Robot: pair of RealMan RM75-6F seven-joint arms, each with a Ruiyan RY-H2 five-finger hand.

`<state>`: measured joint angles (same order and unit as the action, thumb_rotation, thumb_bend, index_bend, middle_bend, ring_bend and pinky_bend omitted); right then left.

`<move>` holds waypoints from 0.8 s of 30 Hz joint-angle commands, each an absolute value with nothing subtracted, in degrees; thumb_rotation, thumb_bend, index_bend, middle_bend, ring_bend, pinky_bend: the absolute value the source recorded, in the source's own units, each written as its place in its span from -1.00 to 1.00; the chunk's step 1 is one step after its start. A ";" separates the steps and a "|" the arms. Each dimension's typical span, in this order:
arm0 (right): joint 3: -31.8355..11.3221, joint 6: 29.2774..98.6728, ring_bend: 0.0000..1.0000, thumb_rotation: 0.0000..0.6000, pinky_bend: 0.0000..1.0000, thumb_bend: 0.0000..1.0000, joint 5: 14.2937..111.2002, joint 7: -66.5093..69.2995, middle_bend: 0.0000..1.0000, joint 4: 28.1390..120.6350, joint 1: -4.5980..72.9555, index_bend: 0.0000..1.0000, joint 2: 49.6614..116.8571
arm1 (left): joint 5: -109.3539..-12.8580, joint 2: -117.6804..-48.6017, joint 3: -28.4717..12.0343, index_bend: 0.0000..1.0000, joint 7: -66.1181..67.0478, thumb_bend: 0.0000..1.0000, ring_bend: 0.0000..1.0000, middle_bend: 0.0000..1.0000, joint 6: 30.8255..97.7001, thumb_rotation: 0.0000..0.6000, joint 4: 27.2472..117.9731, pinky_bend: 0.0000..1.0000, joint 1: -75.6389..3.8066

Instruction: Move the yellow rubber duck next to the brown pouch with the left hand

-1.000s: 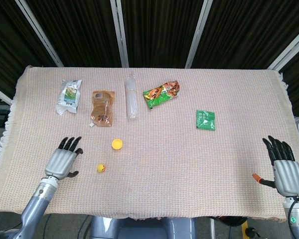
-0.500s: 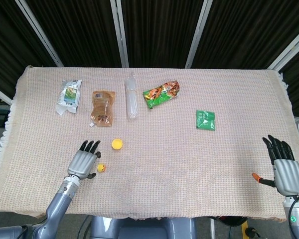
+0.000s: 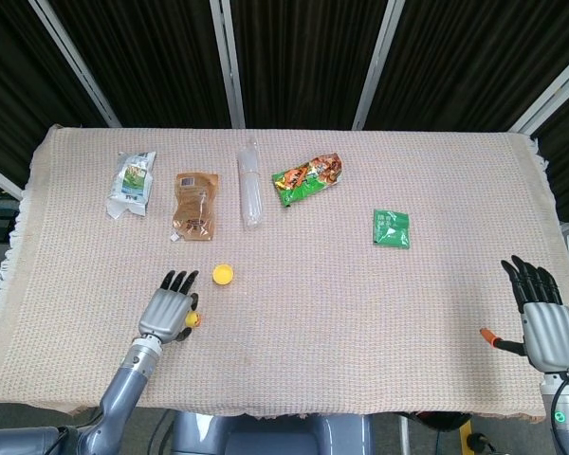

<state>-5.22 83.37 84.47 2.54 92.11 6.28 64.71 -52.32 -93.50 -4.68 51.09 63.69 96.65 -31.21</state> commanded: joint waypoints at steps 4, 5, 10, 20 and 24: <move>-5.31 83.45 -1.00 1.00 -1.00 -1.00 84.35 2.55 -1.00 92.12 6.26 -0.98 64.76 | -52.52 -93.24 -4.30 0.01 50.29 -0.32 -1.00 -1.00 64.20 1.00 97.24 -1.00 -31.51; -5.32 83.47 -1.00 1.00 -1.00 -1.00 84.36 2.49 -1.00 92.09 6.26 -0.97 64.77 | -52.80 -93.13 -4.32 0.01 49.88 -0.32 -1.00 -1.00 64.42 1.00 97.47 -1.00 -31.54; -5.33 83.51 -1.00 1.00 -1.00 -1.00 84.31 2.38 -1.00 92.10 6.24 -0.97 64.80 | -54.72 -92.21 -4.92 -0.01 49.55 -0.32 -1.00 -1.00 65.37 1.00 98.52 -1.00 -32.39; -5.28 83.37 -1.00 1.00 -1.00 -1.00 84.03 3.17 -1.00 92.55 6.07 -0.97 64.41 | -49.58 -93.07 -11.33 -0.02 52.23 -0.32 -1.00 -1.00 62.92 1.00 94.94 -1.00 -39.41; -5.28 83.29 -1.00 1.00 -1.00 -1.00 83.99 3.55 -1.00 92.54 6.06 -0.97 64.36 | -47.93 -94.12 -12.17 -0.02 52.66 -0.32 -1.00 -1.00 61.93 1.00 92.46 -1.00 -41.28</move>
<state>-5.27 83.31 84.00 3.53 92.54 6.06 64.37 -48.76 -93.47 -11.53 52.26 62.58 93.47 -40.37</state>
